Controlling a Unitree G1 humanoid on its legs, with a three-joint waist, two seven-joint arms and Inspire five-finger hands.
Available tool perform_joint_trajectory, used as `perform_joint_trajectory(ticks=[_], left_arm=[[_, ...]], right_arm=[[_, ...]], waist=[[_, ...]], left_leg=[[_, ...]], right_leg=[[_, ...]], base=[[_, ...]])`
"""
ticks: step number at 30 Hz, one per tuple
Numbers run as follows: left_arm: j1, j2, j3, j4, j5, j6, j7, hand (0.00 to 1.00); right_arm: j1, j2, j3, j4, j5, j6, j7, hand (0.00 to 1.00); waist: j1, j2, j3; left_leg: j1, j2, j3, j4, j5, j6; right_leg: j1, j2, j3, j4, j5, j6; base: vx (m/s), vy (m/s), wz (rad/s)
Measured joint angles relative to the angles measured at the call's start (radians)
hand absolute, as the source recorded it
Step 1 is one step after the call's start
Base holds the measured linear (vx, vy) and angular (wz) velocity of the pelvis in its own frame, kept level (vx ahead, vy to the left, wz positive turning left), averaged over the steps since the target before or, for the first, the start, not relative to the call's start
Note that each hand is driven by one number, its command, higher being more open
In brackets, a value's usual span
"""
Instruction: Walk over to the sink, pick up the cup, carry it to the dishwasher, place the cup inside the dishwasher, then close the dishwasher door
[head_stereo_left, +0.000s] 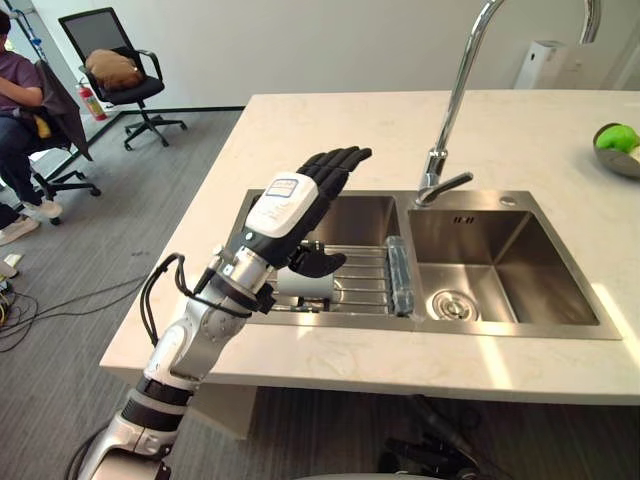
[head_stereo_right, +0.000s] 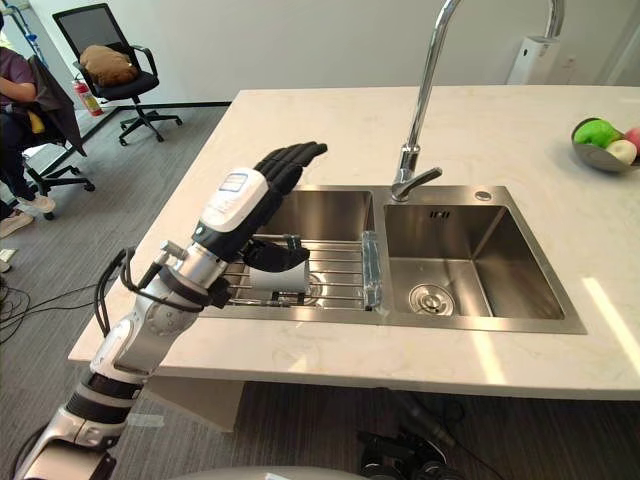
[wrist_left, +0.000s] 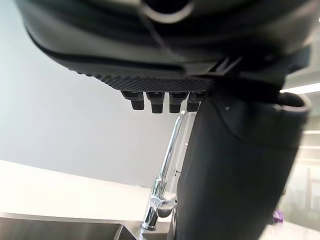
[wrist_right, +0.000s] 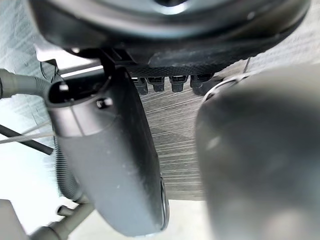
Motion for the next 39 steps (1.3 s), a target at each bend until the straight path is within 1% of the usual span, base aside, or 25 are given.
perform_joint_trajectory(ticks=[2, 3, 4, 6, 9, 11, 13, 16, 19, 21, 24, 26, 31, 33, 35, 39], left_arm=[[-0.047, 0.0, -0.001, 0.0, -0.002, 0.044, -0.052, 1.0], [-0.057, 0.0, -0.001, 0.0, -0.002, 0.053, -0.062, 1.0], [-0.062, 0.003, -0.002, -0.001, -0.006, 0.072, -0.082, 1.0], [-0.064, 0.009, -0.018, -0.001, -0.024, 0.111, -0.127, 1.0], [-0.068, 0.015, -0.038, -0.001, -0.074, 0.155, -0.181, 1.0], [-0.069, 0.014, -0.046, -0.001, -0.095, 0.172, -0.204, 1.0], [-0.091, 0.01, -0.074, 0.011, -0.114, 0.204, -0.24, 1.0], [-0.114, 0.001, -0.079, 0.059, -0.141, 0.223, -0.259, 1.0], [-0.115, 0.002, -0.079, 0.124, -0.148, 0.238, -0.254, 1.0], [-0.112, 0.0, -0.08, 0.205, -0.154, 0.262, -0.227, 1.0], [-0.101, -0.003, -0.08, 0.253, -0.139, 0.278, -0.181, 1.0], [-0.09, -0.01, -0.08, 0.279, -0.12, 0.279, -0.158, 1.0], [-0.074, -0.044, -0.083, 0.356, 0.012, 0.269, -0.107, 1.0], [-0.07, -0.044, -0.085, 0.363, 0.058, 0.269, -0.078, 1.0], [-0.07, -0.046, -0.086, 0.387, 0.084, 0.268, -0.053, 1.0], [-0.07, -0.058, -0.086, 0.431, 0.122, 0.271, -0.025, 1.0]], right_arm=[[0.0, -0.002, 0.008, -0.005, 0.0, 0.006, -0.005, 1.0], [0.0, -0.003, 0.011, -0.007, 0.0, 0.008, -0.005, 1.0], [0.001, -0.002, 0.013, -0.009, -0.001, 0.016, -0.008, 1.0], [0.021, -0.001, 0.013, -0.02, 0.0, 0.031, -0.008, 1.0], [0.024, -0.002, 0.011, -0.02, 0.012, 0.055, -0.019, 1.0], [0.025, -0.001, 0.008, -0.02, 0.024, 0.06, -0.02, 1.0], [0.024, 0.001, 0.0, -0.019, 0.032, 0.071, -0.023, 1.0], [0.015, 0.005, -0.003, -0.019, 0.038, 0.08, -0.037, 1.0], [0.015, 0.006, -0.006, -0.02, 0.042, 0.081, -0.045, 1.0], [0.014, 0.007, -0.006, -0.022, 0.043, 0.085, -0.048, 1.0], [0.005, 0.006, -0.005, -0.027, 0.05, 0.09, -0.05, 1.0], [0.0, 0.006, -0.003, -0.027, 0.064, 0.097, -0.05, 1.0], [-0.008, 0.003, 0.009, -0.027, 0.058, 0.101, -0.047, 1.0], [-0.016, -0.001, 0.023, -0.027, 0.058, 0.102, -0.047, 1.0], [-0.025, -0.004, 0.034, -0.027, 0.058, 0.109, -0.047, 1.0], [-0.027, -0.005, 0.035, -0.027, 0.056, 0.121, -0.045, 1.0]], waist=[[-0.006, 0.001, 0.0], [-0.01, 0.001, 0.001], [-0.013, -0.012, 0.0], [-0.017, -0.02, -0.004], [-0.025, -0.021, -0.005], [-0.028, -0.021, -0.005], [-0.036, -0.02, -0.005], [-0.047, -0.019, -0.004], [-0.053, -0.018, -0.003], [-0.055, -0.017, 0.004], [-0.054, -0.017, 0.029], [-0.054, -0.013, 0.034], [-0.057, -0.011, 0.038], [-0.067, -0.009, 0.04], [-0.076, -0.008, 0.04], [-0.079, -0.007, 0.041]], left_leg=[[-0.003, 0.006, 0.03, -0.008, -0.038, 0.003], [-0.004, 0.008, 0.035, -0.01, -0.05, 0.002], [-0.004, -0.002, 0.042, -0.009, -0.053, 0.003], [-0.005, -0.014, 0.063, 0.006, -0.064, 0.017], [-0.012, -0.032, 0.081, 0.018, -0.071, 0.024], [-0.014, -0.033, 0.088, 0.019, -0.071, 0.024], [-0.019, -0.032, 0.089, 0.02, -0.071, 0.024], [-0.021, -0.031, 0.092, 0.019, -0.071, 0.023], [-0.01, -0.031, 0.102, 0.017, -0.071, 0.023], [-0.004, -0.032, 0.107, 0.013, -0.072, 0.023], [0.002, -0.031, 0.106, 0.012, -0.073, 0.022], [0.003, -0.029, 0.106, 0.012, -0.075, 0.019], [0.003, -0.021, 0.107, 0.01, -0.08, 0.015], [0.004, -0.021, 0.108, 0.007, -0.081, 0.014], [0.01, -0.022, 0.113, 0.002, -0.081, 0.014], [0.014, -0.021, 0.12, 0.001, -0.082, 0.013]], right_leg=[[-0.018, 0.009, 0.011, -0.004, 0.021, 0.003], [-0.022, 0.011, 0.012, -0.004, 0.026, 0.003], [-0.027, 0.006, 0.024, -0.004, 0.038, 0.006], [-0.03, -0.008, 0.04, -0.005, 0.048, 0.011], [-0.046, -0.023, 0.063, -0.005, 0.054, 0.012], [-0.052, -0.027, 0.072, -0.005, 0.057, 0.013], [-0.058, -0.024, 0.073, -0.005, 0.064, 0.015], [-0.064, -0.021, 0.077, -0.005, 0.067, 0.018], [-0.061, -0.018, 0.085, -0.006, 0.067, 0.018], [-0.061, -0.017, 0.09, -0.006, 0.067, 0.019], [-0.055, -0.016, 0.088, -0.006, 0.064, 0.022], [-0.055, -0.014, 0.087, -0.006, 0.062, 0.023], [-0.055, -0.007, 0.085, -0.006, 0.06, 0.024], [-0.056, -0.006, 0.085, -0.007, 0.06, 0.024], [-0.055, -0.005, 0.088, -0.007, 0.06, 0.024], [-0.054, -0.003, 0.093, -0.007, 0.058, 0.023]], base=[[-0.14, 0.074, -0.15], [-0.12, 0.07, -0.17], [-0.09, 0.052, -0.17], [-0.1, 0.055, -0.22], [-0.06, 0.049, -0.22], [-0.03, 0.015, -0.15], [0.0, -0.005, -0.03], [0.01, -0.005, -0.04], [0.01, 0.004, -0.1], [-0.01, -0.001, -0.06], [0.0, 0.0, 0.0], [0.0, 0.0, 0.0], [0.0, 0.0, 0.0], [0.0, 0.0, 0.0], [-0.01, -0.003, -0.05], [-0.04, -0.019, -0.05]])
